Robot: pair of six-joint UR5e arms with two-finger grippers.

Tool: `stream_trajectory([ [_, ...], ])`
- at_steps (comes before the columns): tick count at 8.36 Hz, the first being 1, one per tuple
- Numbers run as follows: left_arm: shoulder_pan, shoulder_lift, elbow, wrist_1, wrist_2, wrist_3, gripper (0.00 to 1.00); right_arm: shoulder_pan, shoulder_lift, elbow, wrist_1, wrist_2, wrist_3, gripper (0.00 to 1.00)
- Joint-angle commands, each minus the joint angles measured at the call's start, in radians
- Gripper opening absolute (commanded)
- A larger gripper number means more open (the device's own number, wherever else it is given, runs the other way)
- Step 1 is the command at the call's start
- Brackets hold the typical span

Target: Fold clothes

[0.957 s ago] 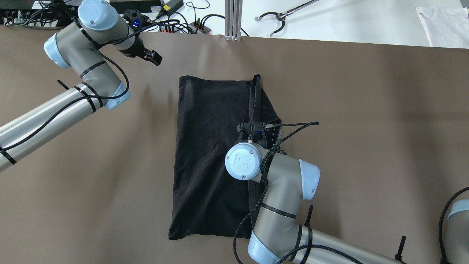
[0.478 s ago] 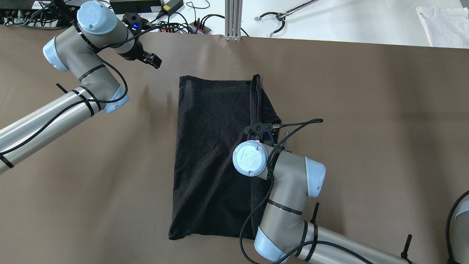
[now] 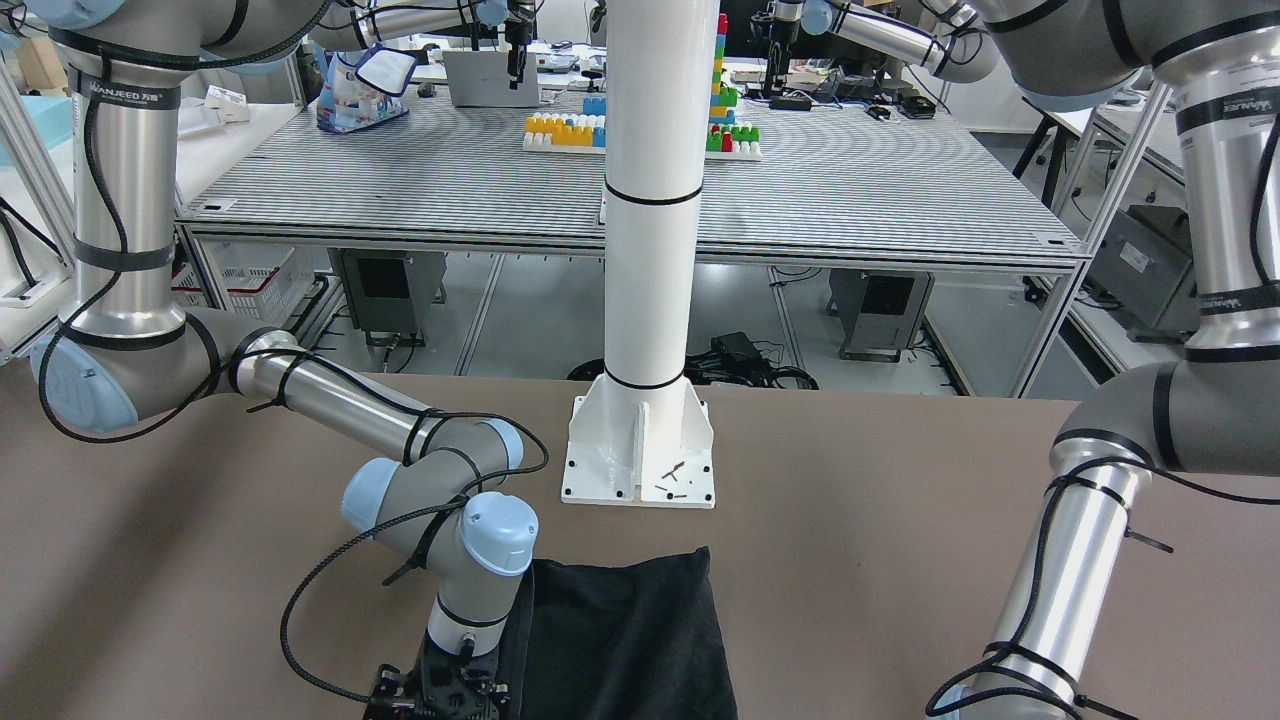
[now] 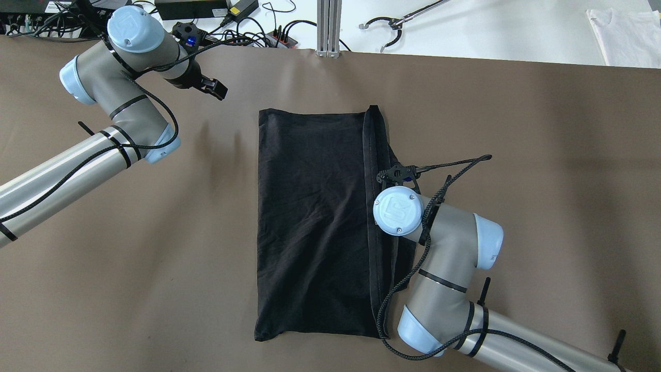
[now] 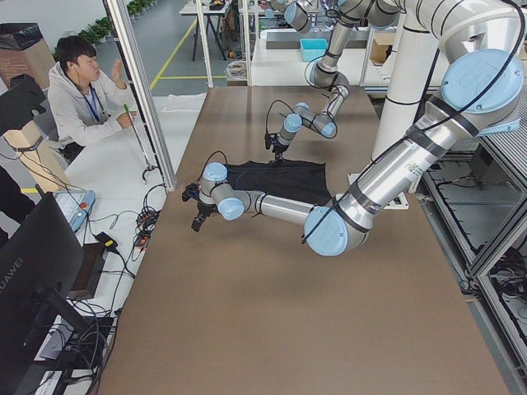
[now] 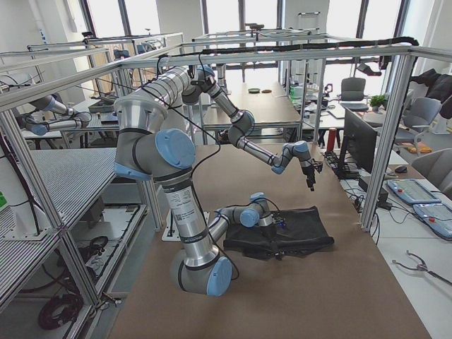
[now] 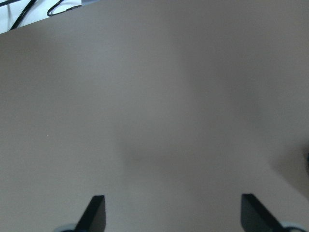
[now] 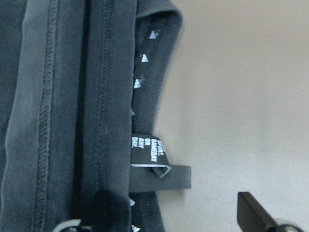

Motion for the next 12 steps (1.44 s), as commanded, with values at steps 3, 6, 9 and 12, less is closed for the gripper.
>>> stream_trajectory([
  [3,0.0,-0.002,0.0,0.002,0.0,0.0,1.0,0.03,0.002,0.209,0.011,0.174,0.096,0.94],
  [6,0.0,0.0,0.0,0.002,0.0,0.0,1.0,-0.066,0.019,0.237,0.002,0.157,0.173,0.87],
  [9,0.0,0.001,0.0,0.002,0.0,0.0,1.0,-0.199,0.036,0.252,-0.091,0.047,0.175,0.4],
  [12,0.0,0.001,0.0,0.0,0.0,0.0,1.0,-0.281,0.03,0.327,-0.309,0.007,0.163,0.36],
])
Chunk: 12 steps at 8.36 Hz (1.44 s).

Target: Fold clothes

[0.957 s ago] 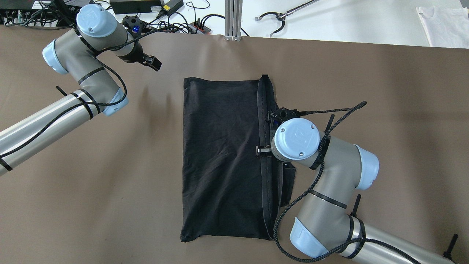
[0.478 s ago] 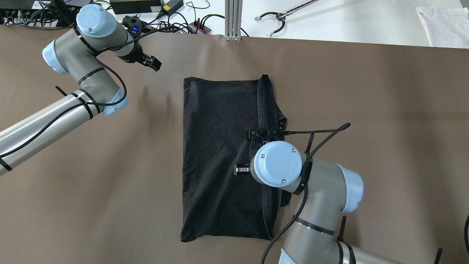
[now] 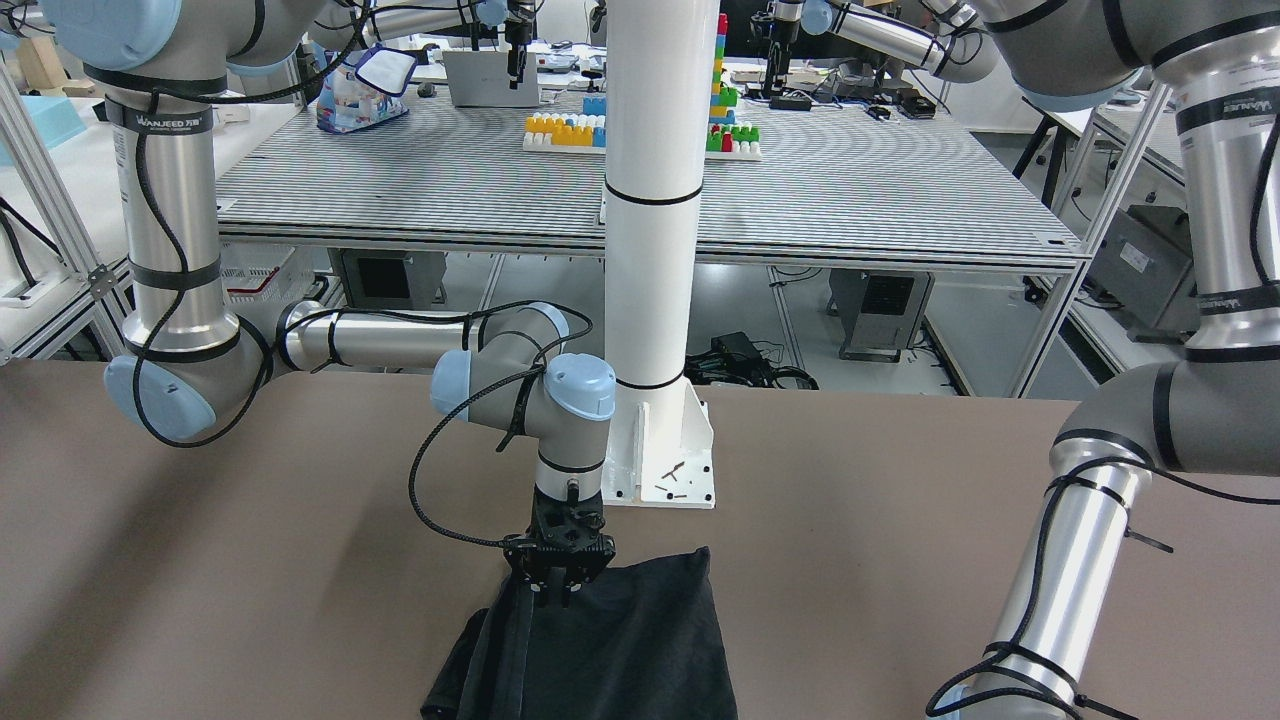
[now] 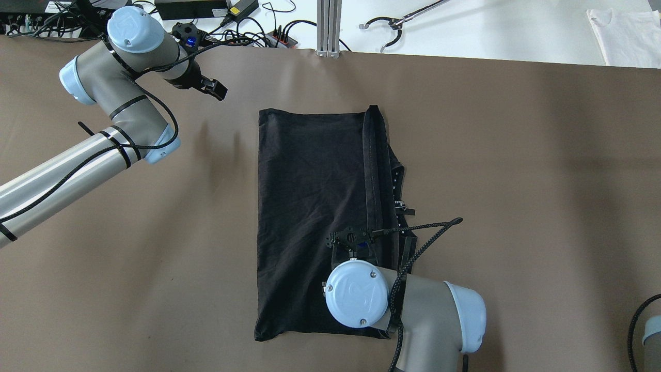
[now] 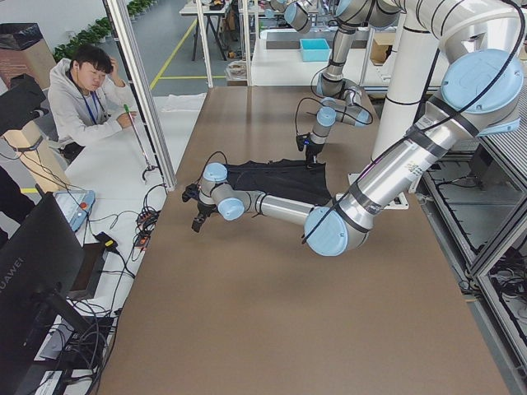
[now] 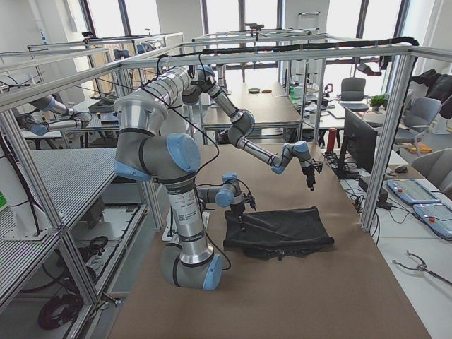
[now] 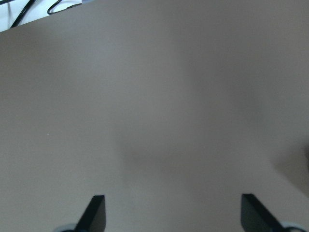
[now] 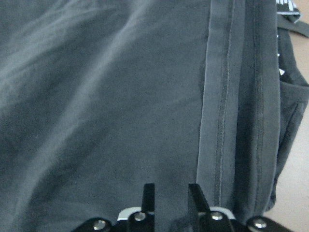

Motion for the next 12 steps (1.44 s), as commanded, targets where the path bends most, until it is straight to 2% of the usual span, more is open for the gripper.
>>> stream_trajectory([
  [1,0.0,0.0,0.0,0.0,0.0,0.001,1.0,-0.063,-0.014,0.066,-0.167,-0.031,-0.013,0.39],
  [2,0.0,0.002,0.0,0.0,0.0,0.002,1.0,-0.092,-0.04,0.062,-0.168,-0.075,-0.015,0.42],
  [7,0.0,0.002,0.003,0.0,0.0,0.003,1.0,-0.124,-0.038,0.042,-0.165,-0.092,-0.013,0.42],
  [12,0.0,0.002,0.003,0.0,0.0,0.003,1.0,-0.124,-0.021,0.006,-0.133,-0.092,-0.012,0.35],
])
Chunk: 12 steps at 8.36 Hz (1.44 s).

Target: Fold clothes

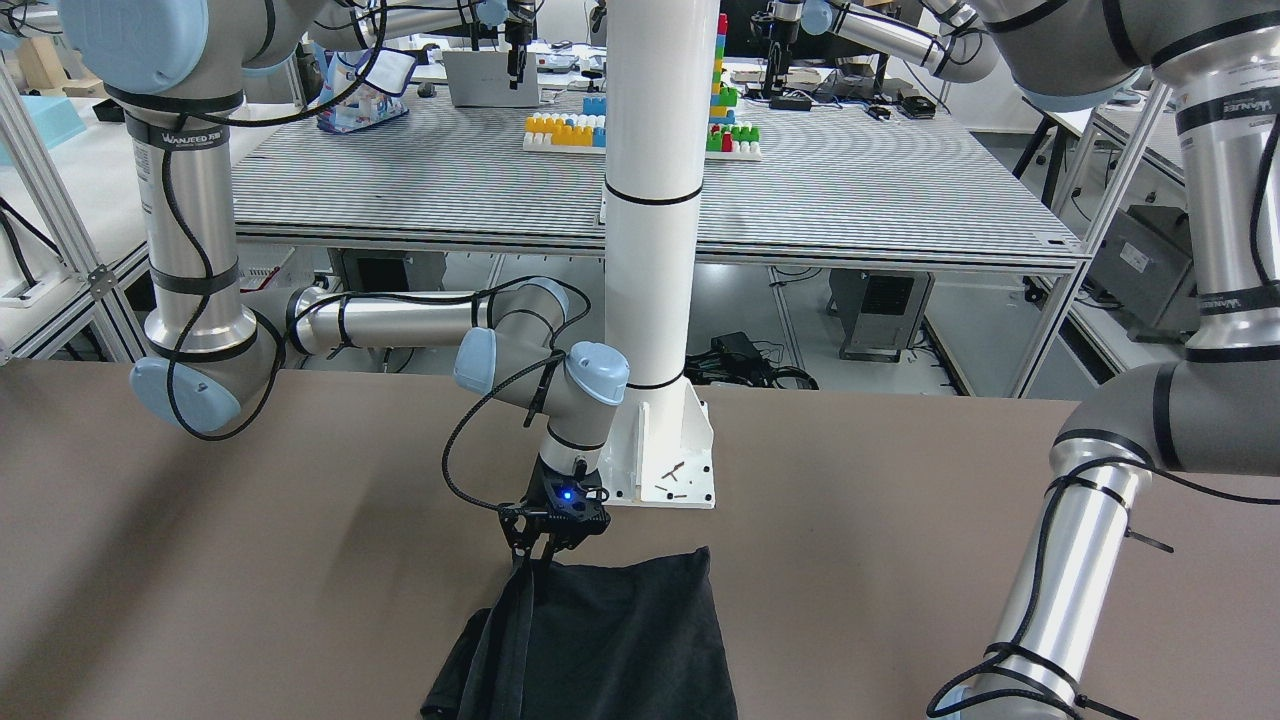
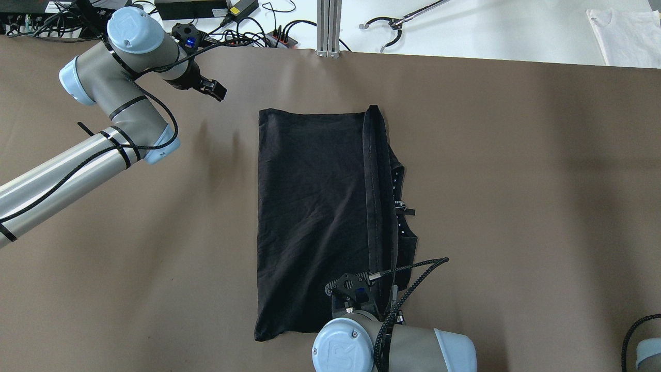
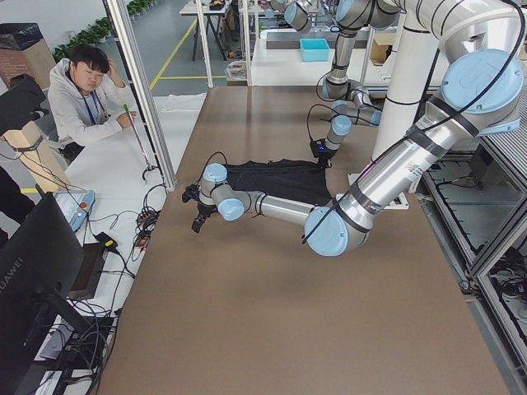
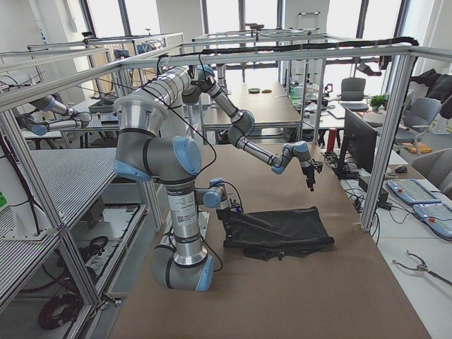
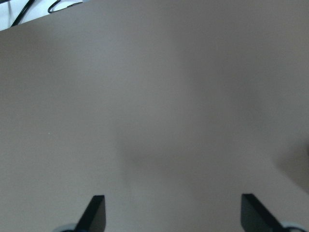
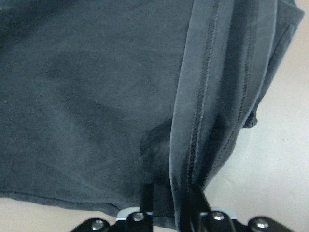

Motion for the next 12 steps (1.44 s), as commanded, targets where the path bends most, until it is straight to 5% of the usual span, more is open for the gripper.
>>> stream_trajectory([
  [1,0.0,0.001,0.0,0.0,0.0,0.0,1.0,0.0,0.016,-0.035,0.025,0.0,-0.001,0.33],
  [9,0.002,0.009,-0.001,-0.002,0.0,0.002,1.0,0.003,-0.017,-0.026,0.04,0.001,-0.047,0.34],
  [10,0.002,0.009,-0.001,-0.002,0.0,0.002,1.0,0.003,-0.028,-0.006,0.04,0.001,-0.047,0.3],
  [12,0.003,0.009,-0.001,-0.002,0.0,0.002,1.0,0.003,-0.037,0.007,0.04,0.0,-0.047,0.0],
])
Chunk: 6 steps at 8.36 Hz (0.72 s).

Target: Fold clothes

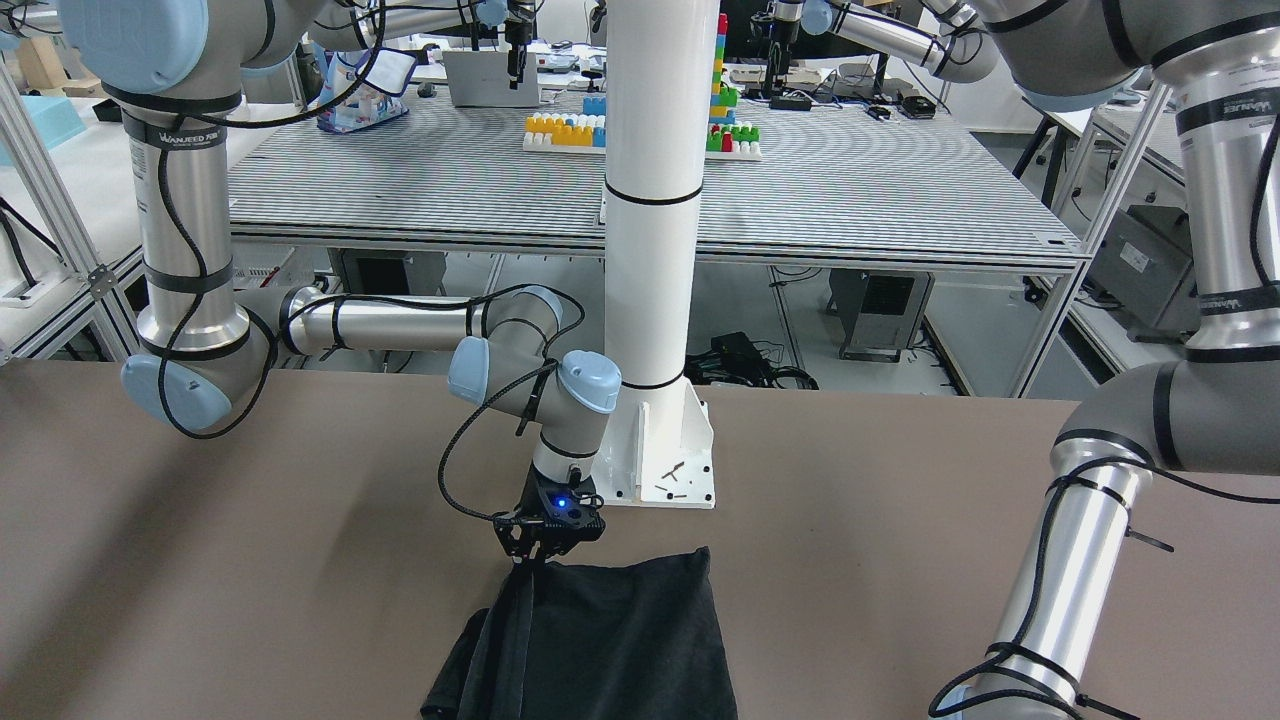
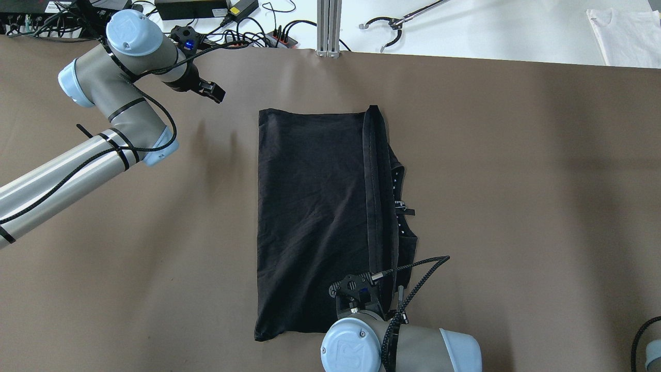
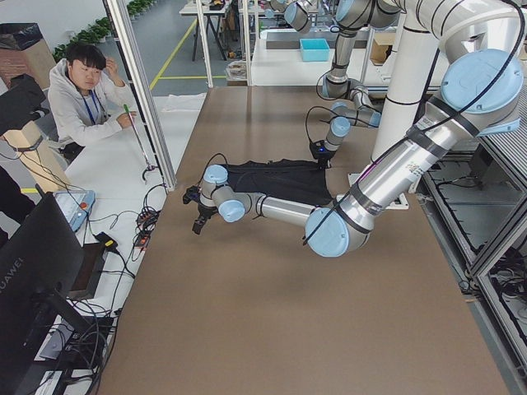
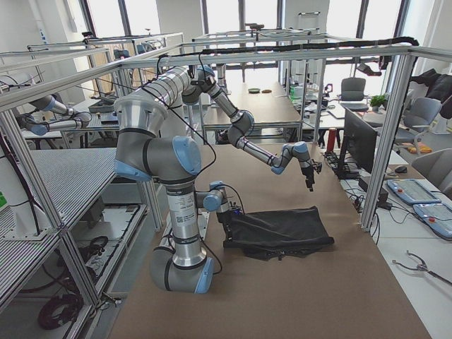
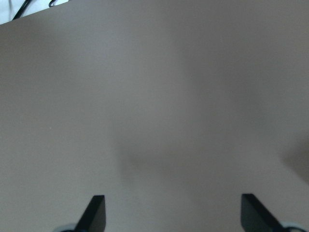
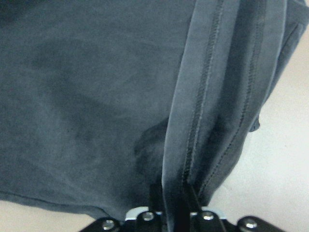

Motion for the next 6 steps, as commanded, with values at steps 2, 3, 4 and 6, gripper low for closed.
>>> stream_trajectory([
  [2,0.007,0.001,0.0,0.0,0.0,0.0,1.0,0.003,-0.01,0.019,0.0,-0.001,0.0,0.0],
  [3,0.007,0.001,-0.002,0.0,0.0,0.0,1.0,0.008,-0.035,0.039,0.002,-0.001,-0.009,0.0],
  [4,0.007,0.001,-0.002,0.0,0.0,0.0,1.0,0.008,-0.085,0.094,0.002,-0.001,-0.014,0.0],
  [6,0.007,0.001,-0.003,-0.002,0.0,-0.002,1.0,0.008,-0.159,0.157,0.002,-0.001,0.0,0.0],
])
